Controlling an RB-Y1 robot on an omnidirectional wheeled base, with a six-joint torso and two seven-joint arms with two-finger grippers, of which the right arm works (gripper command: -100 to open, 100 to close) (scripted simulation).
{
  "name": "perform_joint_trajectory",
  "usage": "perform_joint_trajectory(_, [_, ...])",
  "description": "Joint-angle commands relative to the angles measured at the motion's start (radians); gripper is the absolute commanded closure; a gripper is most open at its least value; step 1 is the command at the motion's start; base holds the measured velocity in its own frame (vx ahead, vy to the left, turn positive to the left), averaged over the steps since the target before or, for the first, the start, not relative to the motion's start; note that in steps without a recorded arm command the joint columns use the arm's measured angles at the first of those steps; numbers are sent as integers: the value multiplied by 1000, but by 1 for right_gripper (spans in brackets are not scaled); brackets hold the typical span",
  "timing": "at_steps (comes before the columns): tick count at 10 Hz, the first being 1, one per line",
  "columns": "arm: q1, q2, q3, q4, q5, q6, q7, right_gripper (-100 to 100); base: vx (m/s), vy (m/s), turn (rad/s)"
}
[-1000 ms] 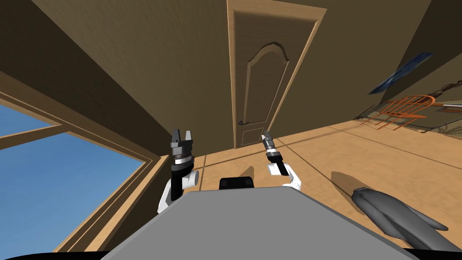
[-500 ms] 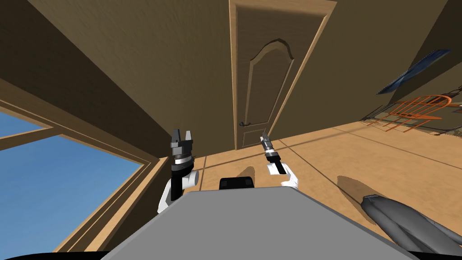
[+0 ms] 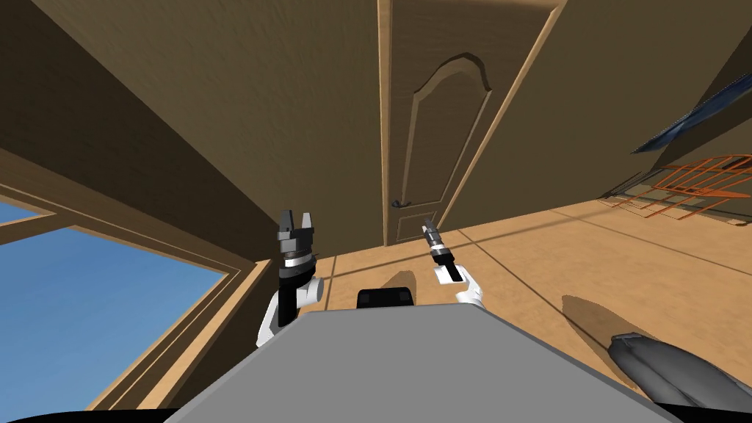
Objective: Pull the door open
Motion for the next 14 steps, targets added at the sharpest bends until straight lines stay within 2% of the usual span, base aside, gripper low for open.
perform_joint_trajectory(1, [-15,-6,0,47,7,-10,-17,-100,100,18,32])
perform_joint_trajectory(3, [-37,-15,-2,103,16,-24,-37,-100,94,11,32])
perform_joint_trajectory(4, [-37,-15,-2,107,16,-24,-37,-100,55,0,9])
perform_joint_trajectory(12, [-116,-46,-7,325,46,-74,-108,-100,92,5,29])
perform_joint_trajectory(13, [-116,-46,-7,325,46,-74,-108,-100,68,2,6])
perform_joint_trajectory(14, [-125,-50,-8,350,49,-80,-117,-100,59,2,18])
